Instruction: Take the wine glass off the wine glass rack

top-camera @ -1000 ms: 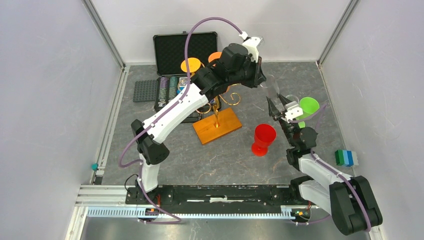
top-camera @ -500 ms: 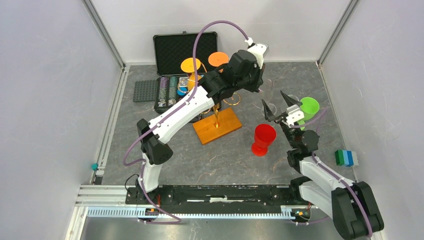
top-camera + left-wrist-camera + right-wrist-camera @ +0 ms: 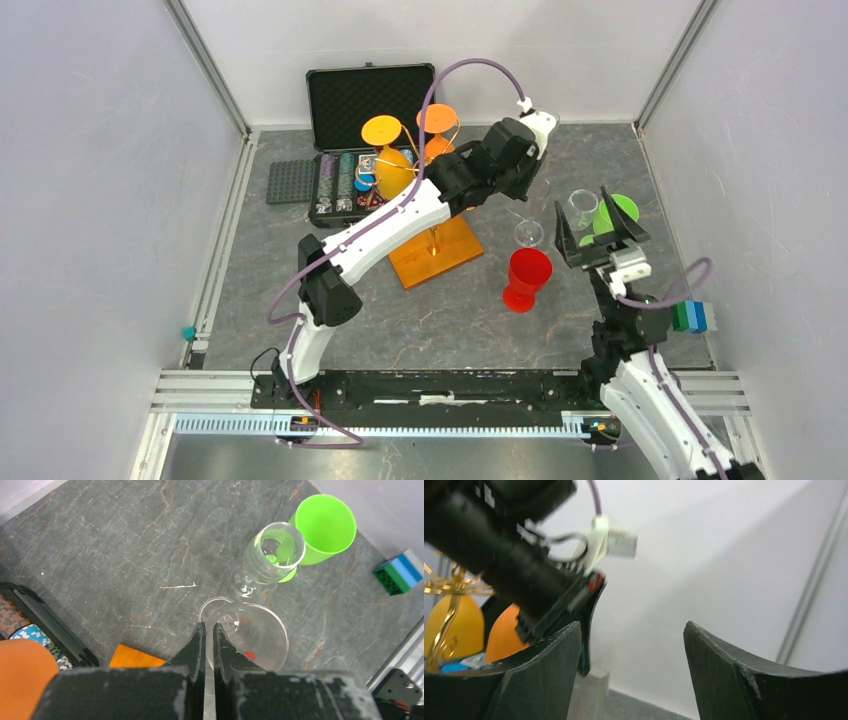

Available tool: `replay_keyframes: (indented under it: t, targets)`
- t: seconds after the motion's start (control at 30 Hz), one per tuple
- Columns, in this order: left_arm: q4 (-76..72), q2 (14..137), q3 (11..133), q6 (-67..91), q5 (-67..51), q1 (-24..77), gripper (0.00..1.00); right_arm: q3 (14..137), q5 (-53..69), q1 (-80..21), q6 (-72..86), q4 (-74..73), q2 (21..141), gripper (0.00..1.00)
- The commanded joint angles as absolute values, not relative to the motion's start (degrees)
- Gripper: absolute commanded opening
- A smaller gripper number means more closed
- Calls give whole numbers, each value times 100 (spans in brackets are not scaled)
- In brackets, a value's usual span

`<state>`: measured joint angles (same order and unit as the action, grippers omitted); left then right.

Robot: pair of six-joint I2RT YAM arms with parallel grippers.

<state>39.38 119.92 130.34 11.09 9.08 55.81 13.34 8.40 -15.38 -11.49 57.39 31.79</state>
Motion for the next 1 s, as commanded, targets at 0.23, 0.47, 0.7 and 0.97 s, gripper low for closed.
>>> replay_keyframes:
  t: [0.23, 0.47, 0.7, 0.97]
  targets:
    - [3796, 12407, 13384, 231, 1129, 5900, 2, 1512, -505, -1556, -1161, 4538, 1759, 79]
    - [3831, 12568, 13372, 201, 1202, 5904, 2, 1750, -652, -1557, -1013, 4000, 1544, 79]
    - [3909, 12668, 13369, 236, 1389, 5906, 7, 1839, -806, -1556, -945, 3726, 1446, 79]
    - [3965, 12617, 13707, 259, 1535, 5898, 30, 2089, -1036, -1556, -839, 3263, 1436, 82]
